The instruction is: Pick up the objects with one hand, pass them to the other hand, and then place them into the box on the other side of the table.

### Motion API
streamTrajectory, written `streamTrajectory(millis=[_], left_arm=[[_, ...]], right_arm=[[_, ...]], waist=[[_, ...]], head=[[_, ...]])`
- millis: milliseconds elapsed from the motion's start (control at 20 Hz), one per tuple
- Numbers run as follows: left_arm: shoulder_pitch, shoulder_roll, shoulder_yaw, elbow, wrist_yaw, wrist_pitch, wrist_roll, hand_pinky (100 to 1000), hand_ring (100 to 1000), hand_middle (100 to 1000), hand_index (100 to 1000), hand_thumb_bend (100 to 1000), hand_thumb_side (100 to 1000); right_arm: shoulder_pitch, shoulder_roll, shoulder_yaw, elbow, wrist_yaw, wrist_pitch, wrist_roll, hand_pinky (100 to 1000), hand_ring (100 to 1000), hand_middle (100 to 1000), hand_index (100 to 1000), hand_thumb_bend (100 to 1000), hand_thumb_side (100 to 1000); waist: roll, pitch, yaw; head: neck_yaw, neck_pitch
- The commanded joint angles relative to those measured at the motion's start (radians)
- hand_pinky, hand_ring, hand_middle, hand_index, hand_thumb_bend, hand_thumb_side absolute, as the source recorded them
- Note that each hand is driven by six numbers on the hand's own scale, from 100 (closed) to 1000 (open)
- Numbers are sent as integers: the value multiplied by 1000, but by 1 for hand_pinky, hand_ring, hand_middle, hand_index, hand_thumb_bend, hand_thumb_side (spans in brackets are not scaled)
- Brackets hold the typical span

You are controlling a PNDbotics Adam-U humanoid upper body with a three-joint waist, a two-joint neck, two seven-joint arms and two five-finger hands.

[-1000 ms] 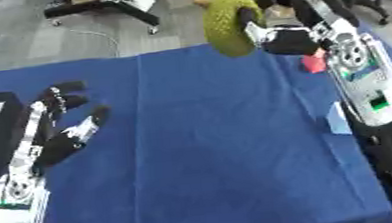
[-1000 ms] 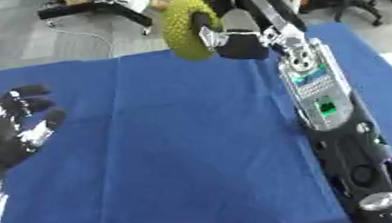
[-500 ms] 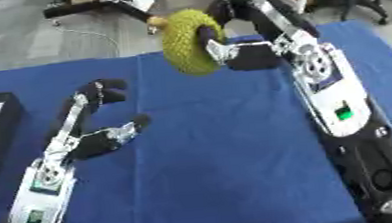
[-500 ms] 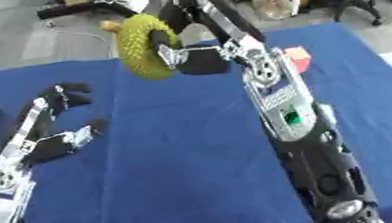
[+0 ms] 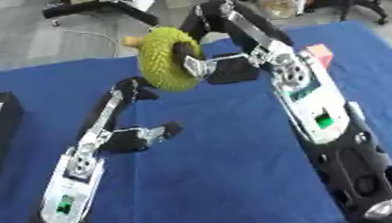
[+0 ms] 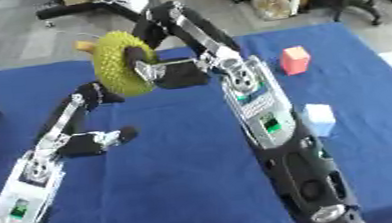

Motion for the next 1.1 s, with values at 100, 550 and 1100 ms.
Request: streamTrajectory(millis=[100,550,1100], left_arm=[[-20,-10,-9,-13,59,-25,38,805,681,700,764,825,474],[-6,-22,-4,-5,157,-48,129,802,684,704,764,841,466],[-10,-28,-5,-16,233,-84,144,802,693,713,769,849,463]], right_arm=[[-19,6,3,-3,2,-5,9,614,586,365,395,100,100],[-9,7,4,3,61,3,19,617,588,365,396,100,100],[3,16,17,7,91,17,48,618,589,366,396,100,100]], waist=[[4,-25,0],[2,-23,1],[0,-20,0]], head=[[-6,-2],[-8,-2],[-11,-2]])
